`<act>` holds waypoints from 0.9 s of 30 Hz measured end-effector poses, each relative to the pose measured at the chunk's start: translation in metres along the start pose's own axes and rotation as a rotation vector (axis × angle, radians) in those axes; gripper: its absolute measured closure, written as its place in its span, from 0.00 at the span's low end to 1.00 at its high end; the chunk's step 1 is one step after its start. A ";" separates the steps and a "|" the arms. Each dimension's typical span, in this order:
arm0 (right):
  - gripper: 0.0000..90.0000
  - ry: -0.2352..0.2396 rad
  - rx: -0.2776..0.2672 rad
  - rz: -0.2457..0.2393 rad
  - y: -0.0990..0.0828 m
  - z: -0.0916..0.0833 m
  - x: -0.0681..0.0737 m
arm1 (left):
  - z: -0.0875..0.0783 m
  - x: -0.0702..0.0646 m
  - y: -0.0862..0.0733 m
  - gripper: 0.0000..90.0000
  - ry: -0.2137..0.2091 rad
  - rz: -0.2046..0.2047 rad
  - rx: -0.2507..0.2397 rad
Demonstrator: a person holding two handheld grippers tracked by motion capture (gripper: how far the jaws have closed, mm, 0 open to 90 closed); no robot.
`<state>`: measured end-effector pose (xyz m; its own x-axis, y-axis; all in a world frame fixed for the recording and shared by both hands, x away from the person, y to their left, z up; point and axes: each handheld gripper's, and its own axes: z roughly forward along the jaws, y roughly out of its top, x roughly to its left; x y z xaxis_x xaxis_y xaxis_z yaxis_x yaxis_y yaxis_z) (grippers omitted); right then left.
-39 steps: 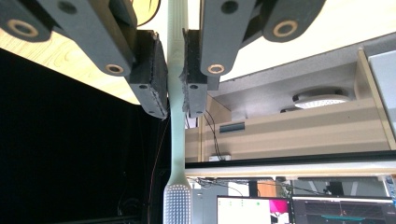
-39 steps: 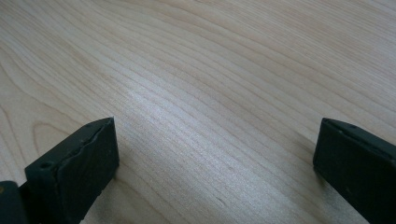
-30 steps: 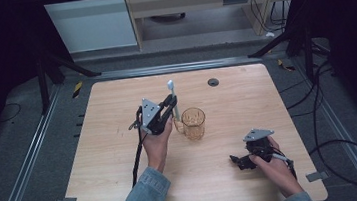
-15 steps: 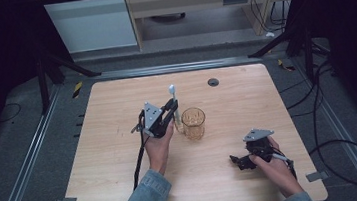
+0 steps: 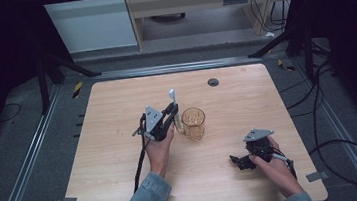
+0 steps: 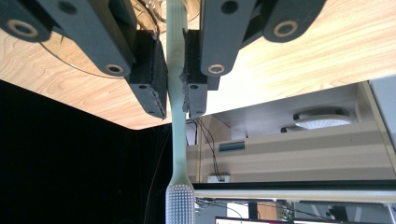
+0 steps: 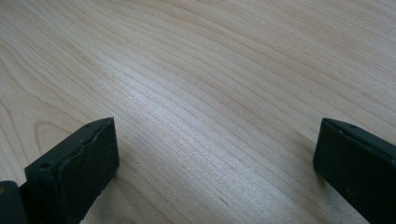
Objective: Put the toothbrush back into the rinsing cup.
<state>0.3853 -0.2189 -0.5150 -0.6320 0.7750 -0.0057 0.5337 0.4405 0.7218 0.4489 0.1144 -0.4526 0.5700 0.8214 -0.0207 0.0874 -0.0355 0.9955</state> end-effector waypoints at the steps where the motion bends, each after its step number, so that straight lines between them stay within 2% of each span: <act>1: 0.01 0.000 0.000 -0.001 0.000 0.000 0.000 | 0.000 0.000 -0.001 0.88 -0.001 0.000 0.002; 27: 0.01 0.000 0.000 -0.001 0.000 0.000 0.000 | -0.006 -0.003 -0.012 0.88 -0.006 0.012 0.026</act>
<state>0.3853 -0.2189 -0.5150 -0.6327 0.7744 -0.0063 0.5329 0.4413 0.7220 0.4416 0.1156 -0.4639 0.5757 0.8176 -0.0093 0.1014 -0.0601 0.9930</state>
